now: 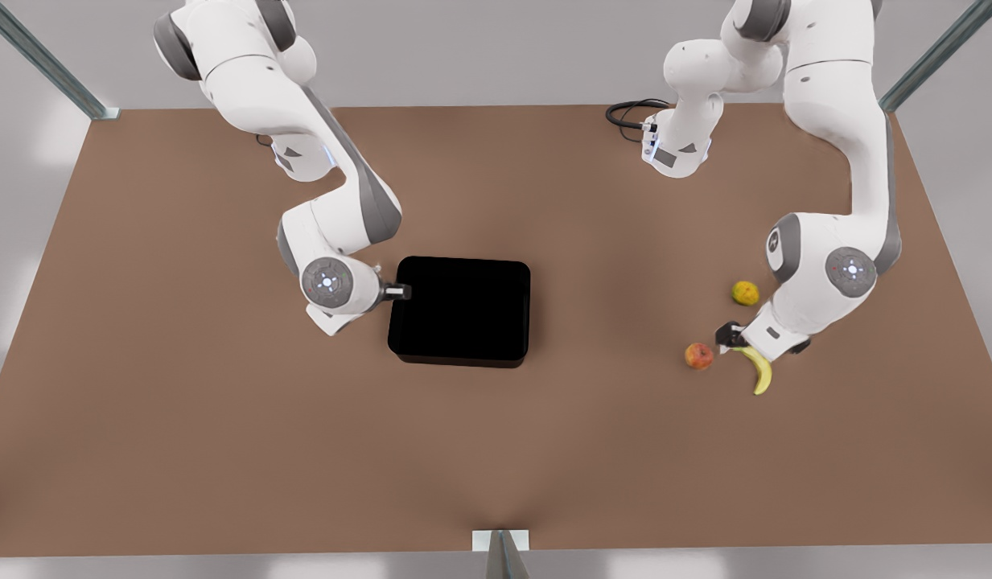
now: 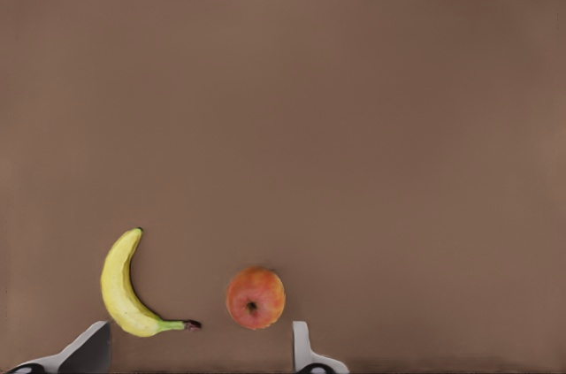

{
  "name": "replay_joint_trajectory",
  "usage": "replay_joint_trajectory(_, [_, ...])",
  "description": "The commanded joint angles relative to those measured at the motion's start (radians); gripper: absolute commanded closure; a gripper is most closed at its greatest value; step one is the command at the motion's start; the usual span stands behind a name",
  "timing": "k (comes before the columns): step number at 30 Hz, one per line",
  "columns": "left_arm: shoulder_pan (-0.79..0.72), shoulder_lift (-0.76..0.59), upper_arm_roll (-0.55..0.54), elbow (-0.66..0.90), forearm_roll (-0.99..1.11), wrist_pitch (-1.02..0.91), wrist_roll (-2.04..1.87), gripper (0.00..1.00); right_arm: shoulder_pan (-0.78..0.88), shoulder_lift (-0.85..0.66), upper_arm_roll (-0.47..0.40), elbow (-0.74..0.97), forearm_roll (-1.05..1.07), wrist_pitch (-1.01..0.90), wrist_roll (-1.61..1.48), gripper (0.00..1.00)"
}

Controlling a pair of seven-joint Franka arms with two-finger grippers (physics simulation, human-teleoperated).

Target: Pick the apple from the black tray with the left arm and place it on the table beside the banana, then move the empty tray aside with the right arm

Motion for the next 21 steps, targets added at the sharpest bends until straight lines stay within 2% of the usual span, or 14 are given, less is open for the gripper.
replay_joint_trajectory(1, [-0.001,-0.090,-0.002,0.044,-0.024,-0.293,0.053,0.00,0.001,-0.028,0.000,-0.035,0.042,0.073,0.376,0.00])
replay_joint_trajectory(3, [-0.005,-0.096,-0.011,0.182,-0.024,-0.548,-0.002,0.00,0.001,-0.129,0.001,-0.129,0.037,0.073,0.372,0.00])
replay_joint_trajectory(4, [-0.005,-0.111,-0.011,0.210,-0.037,-0.574,-0.007,0.00,0.001,-0.129,0.001,-0.135,0.037,0.076,0.375,0.00])
replay_joint_trajectory(7, [-0.005,-0.073,-0.003,0.305,-0.033,-0.566,-0.007,0.00,0.000,-0.109,0.000,-0.176,0.039,0.166,0.367,0.00])
replay_joint_trajectory(11, [0.038,0.043,-0.008,0.461,-0.056,-0.523,-0.005,0.00,0.004,-0.074,0.001,-0.175,0.040,0.240,0.375,0.00])
replay_joint_trajectory(14, [0.048,0.089,0.000,0.460,-0.063,-0.519,-0.001,0.00,0.007,-0.028,0.003,-0.175,0.040,0.303,0.376,0.00])
replay_joint_trajectory(21, [0.029,0.090,-0.007,0.455,-0.053,-0.525,-0.009,0.00,0.007,0.044,0.009,-0.175,0.025,0.373,0.271,0.00])
